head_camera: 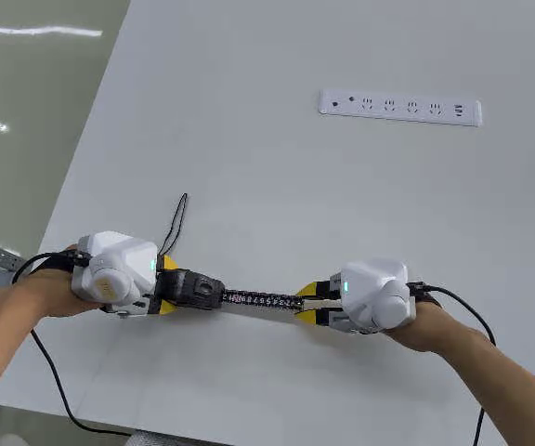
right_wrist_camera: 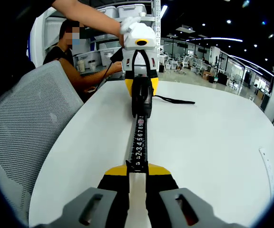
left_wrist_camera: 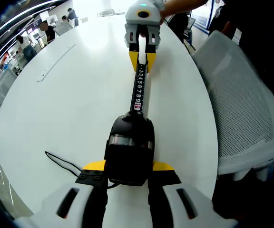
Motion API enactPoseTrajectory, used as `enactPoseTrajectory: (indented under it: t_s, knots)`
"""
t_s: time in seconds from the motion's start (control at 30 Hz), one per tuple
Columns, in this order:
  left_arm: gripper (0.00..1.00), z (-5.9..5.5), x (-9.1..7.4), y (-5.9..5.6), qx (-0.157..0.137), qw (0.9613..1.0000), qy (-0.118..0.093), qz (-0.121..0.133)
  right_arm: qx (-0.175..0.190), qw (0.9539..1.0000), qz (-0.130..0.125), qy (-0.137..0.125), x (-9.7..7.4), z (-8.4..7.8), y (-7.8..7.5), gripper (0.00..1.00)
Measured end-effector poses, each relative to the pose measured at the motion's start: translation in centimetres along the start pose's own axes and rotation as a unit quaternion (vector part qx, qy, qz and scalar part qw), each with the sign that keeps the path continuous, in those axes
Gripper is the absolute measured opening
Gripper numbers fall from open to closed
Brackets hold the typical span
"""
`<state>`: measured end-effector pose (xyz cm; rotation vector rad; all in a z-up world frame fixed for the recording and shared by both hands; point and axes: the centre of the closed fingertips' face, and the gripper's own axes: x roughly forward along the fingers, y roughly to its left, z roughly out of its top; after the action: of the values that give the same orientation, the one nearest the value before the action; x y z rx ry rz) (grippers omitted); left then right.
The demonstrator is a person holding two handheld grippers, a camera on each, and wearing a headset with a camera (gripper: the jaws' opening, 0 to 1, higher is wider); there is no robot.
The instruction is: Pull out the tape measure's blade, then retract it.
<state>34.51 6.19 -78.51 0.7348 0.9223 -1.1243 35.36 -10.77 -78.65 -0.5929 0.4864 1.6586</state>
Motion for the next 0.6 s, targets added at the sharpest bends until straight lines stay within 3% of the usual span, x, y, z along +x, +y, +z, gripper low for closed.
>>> enactPoseTrajectory:
  t_s: [0.6]
  knots:
    - [0.29,-0.56,0.52,0.34,0.0,1.0,0.005,-0.001,0.011,0.9999,-0.002,-0.003,-0.85,-0.87,0.04,0.09]
